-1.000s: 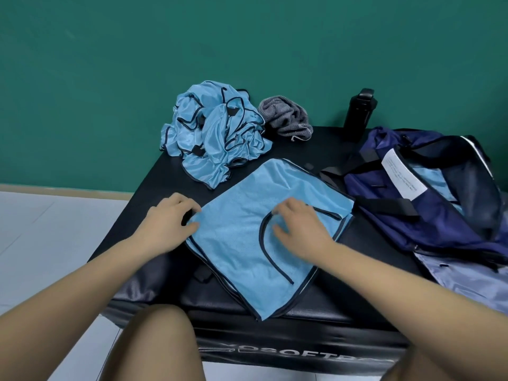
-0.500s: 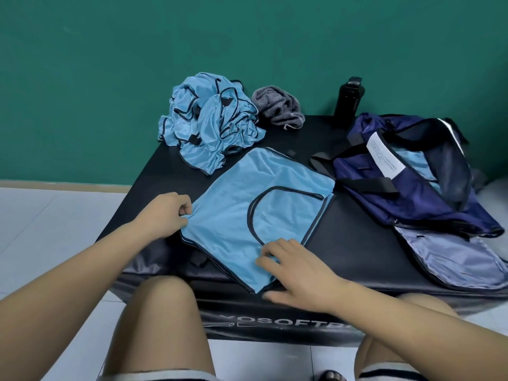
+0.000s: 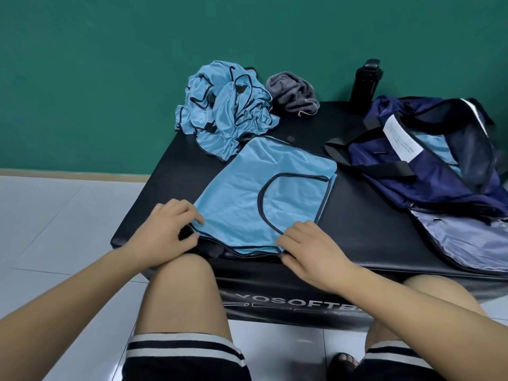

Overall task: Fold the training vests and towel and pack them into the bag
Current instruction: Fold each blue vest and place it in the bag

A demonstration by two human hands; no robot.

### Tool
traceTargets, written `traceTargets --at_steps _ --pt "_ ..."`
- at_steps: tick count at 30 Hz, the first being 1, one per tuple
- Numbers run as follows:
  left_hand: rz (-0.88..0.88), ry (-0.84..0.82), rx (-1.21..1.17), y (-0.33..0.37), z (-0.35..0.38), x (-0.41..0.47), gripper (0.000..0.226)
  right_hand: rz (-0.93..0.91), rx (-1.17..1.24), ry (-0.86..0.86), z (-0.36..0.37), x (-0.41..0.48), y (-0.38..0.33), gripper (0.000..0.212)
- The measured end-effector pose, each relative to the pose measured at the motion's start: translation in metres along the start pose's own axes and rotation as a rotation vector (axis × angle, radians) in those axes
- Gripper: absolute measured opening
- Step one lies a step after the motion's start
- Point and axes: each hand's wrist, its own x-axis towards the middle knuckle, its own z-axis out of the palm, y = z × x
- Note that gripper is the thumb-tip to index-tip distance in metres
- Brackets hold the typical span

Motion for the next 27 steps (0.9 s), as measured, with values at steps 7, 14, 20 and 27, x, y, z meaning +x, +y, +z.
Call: traceTargets --at_steps 7,14,20,27 --pt "0.009 -0.13 0.031 0.007 0.005 0.011 0.037 0.134 0.162 0.03 0.0 0.007 -0.003 0.011" --pt "0.018 -0.132 0.153 0.007 0.008 0.022 0.033 0.239 0.253 0.026 -0.018 0.006 0.006 0.013" --pt "-0.069 -0.071 0.043 0.002 0.008 0.023 0.024 0.313 0.346 0.006 -0.024 0.004 0.005 0.01" --pt "-0.265 0.051 -0.654 0.022 -0.02 0.02 0.02 0.627 0.737 0.164 -0.044 0.006 0.016 0.036"
